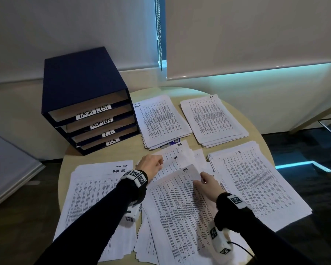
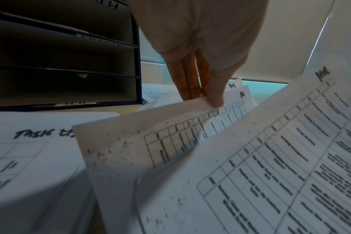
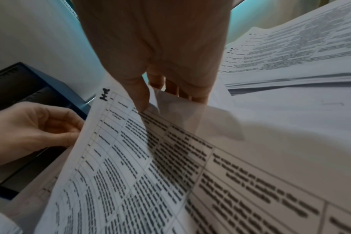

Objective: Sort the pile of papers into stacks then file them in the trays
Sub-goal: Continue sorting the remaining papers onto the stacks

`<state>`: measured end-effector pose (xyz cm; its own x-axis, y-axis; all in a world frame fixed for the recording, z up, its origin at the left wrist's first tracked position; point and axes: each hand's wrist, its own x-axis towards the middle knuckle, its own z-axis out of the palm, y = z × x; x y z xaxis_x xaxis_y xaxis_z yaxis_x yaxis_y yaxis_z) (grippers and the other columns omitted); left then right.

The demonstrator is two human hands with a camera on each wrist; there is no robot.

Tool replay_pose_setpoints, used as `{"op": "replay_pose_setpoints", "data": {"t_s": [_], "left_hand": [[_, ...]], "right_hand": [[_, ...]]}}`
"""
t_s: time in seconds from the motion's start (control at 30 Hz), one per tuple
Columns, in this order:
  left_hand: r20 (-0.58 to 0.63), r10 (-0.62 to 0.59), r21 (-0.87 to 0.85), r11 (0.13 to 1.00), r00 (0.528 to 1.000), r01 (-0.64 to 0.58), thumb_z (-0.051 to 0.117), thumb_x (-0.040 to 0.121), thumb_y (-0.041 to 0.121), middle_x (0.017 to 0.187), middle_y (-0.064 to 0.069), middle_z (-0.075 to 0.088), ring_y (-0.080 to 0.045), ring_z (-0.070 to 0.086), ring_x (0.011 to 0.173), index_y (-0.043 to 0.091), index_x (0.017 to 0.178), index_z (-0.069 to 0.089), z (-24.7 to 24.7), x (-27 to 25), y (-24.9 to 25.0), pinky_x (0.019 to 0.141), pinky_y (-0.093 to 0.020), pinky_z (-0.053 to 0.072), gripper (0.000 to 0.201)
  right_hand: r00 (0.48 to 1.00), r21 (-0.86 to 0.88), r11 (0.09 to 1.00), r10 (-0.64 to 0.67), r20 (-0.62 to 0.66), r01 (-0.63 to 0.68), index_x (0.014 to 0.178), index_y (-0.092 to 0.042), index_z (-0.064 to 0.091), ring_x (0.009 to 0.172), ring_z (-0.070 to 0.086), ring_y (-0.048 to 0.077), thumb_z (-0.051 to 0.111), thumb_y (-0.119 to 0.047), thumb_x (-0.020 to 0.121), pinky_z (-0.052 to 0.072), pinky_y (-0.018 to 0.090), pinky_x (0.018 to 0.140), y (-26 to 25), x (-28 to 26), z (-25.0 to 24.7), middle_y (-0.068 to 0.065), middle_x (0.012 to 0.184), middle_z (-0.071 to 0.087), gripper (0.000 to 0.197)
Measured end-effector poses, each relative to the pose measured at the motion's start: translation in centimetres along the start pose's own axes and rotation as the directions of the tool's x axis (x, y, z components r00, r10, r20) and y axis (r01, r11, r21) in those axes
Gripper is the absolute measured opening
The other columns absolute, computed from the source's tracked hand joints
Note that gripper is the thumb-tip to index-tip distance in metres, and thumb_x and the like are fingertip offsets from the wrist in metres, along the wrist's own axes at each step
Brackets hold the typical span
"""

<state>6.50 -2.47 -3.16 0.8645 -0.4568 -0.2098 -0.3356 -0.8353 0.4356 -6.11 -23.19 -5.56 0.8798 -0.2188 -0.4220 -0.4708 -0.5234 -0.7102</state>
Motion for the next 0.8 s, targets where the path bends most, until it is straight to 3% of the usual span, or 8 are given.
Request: {"op": "replay_pose_setpoints", "data": {"t_s": [0.1, 0.2, 0.33, 0.4, 0.53, 0.7, 0.8], "left_hand": [[0.039, -0.010, -0.032, 0.999, 0.999, 0.011, 0.064, 0.090, 0.016, 0.092, 0.000, 0.064, -0.018, 0.061, 0.087, 0.018, 0.100, 0.067, 0.2, -0.4, -0.3, 0.084, -0.039, 0.054, 0.011], [0.056, 0.053, 0.016, 0.998, 0.997, -0.054, 0.057, 0.095, 0.013, 0.112, -0.007, 0.067, -0.021, 0.063, 0.101, 0.015, 0.118, 0.065, 0.4, -0.7, -0.3, 0.092, -0.032, 0.050, 0.025], [0.086, 0.137, 0.157, 0.976, 0.987, -0.150, 0.041, 0.101, 0.013, 0.121, -0.010, 0.060, -0.025, 0.057, 0.106, 0.015, 0.143, 0.043, 1.1, -1.2, 0.2, 0.087, -0.032, 0.045, 0.042], [0.109, 0.135, 0.172, 0.973, 0.985, -0.152, 0.038, 0.103, 0.016, 0.127, -0.011, 0.056, -0.026, 0.056, 0.109, 0.014, 0.149, 0.030, 1.5, -1.6, 0.3, 0.090, -0.035, 0.047, 0.048], [0.092, 0.148, 0.170, 0.972, 0.985, -0.162, 0.035, 0.103, 0.015, 0.146, -0.010, 0.042, -0.025, 0.047, 0.127, 0.011, 0.151, 0.022, 2.1, -2.3, 0.2, 0.104, -0.037, 0.042, 0.051], [0.098, 0.179, 0.236, 0.951, 0.979, -0.197, 0.033, 0.103, 0.015, 0.160, -0.008, 0.017, -0.026, 0.034, 0.137, 0.010, 0.153, 0.015, 2.5, -2.7, 0.1, 0.109, -0.034, 0.035, 0.053], [0.071, 0.210, 0.251, 0.942, 0.975, -0.221, 0.036, 0.102, 0.012, 0.158, -0.009, 0.020, -0.025, 0.031, 0.139, 0.011, 0.151, 0.022, 2.9, -2.9, -0.3, 0.112, -0.034, 0.031, 0.050]], "right_hand": [[0.997, -0.094, 0.995, -0.041, -0.065, 0.035, 0.074, -0.012, 0.044, 0.071, 0.043, 0.019, 0.057, -0.021, 0.091, 0.030, 0.026, 0.057, 0.3, -0.1, 0.3, 0.002, 0.077, 0.043, 0.023], [0.992, -0.207, 0.974, -0.112, -0.064, 0.097, 0.068, -0.024, 0.034, 0.081, 0.042, 0.020, 0.057, -0.021, 0.091, 0.032, 0.026, 0.063, 0.3, -0.2, 0.6, 0.003, 0.089, 0.043, 0.032], [0.993, -0.240, 0.966, -0.111, -0.037, 0.099, 0.072, -0.023, 0.034, 0.082, 0.042, 0.019, 0.054, -0.020, 0.092, 0.029, 0.016, 0.058, 0.3, -0.5, 1.0, 0.004, 0.091, 0.044, 0.029], [0.994, -0.240, 0.967, -0.102, -0.045, 0.088, 0.070, -0.025, 0.032, 0.081, 0.041, 0.019, 0.053, -0.020, 0.093, 0.029, 0.020, 0.058, 0.3, -0.5, 1.0, 0.005, 0.090, 0.044, 0.032], [0.996, -0.232, 0.971, -0.078, -0.043, 0.066, 0.084, -0.011, 0.041, 0.083, 0.042, 0.020, 0.053, -0.020, 0.093, 0.029, 0.028, 0.065, 0.3, -0.6, 1.1, 0.006, 0.091, 0.044, 0.017], [0.996, -0.218, 0.974, -0.070, -0.050, 0.057, 0.086, -0.011, 0.043, 0.084, 0.043, 0.020, 0.054, -0.022, 0.093, 0.028, 0.027, 0.067, 0.6, -0.3, 1.2, 0.006, 0.092, 0.047, 0.017], [0.997, -0.209, 0.977, -0.062, -0.050, 0.050, 0.088, -0.013, 0.043, 0.084, 0.043, 0.019, 0.054, -0.022, 0.093, 0.029, 0.026, 0.068, 0.7, -0.3, 1.2, 0.005, 0.093, 0.047, 0.016]]}}
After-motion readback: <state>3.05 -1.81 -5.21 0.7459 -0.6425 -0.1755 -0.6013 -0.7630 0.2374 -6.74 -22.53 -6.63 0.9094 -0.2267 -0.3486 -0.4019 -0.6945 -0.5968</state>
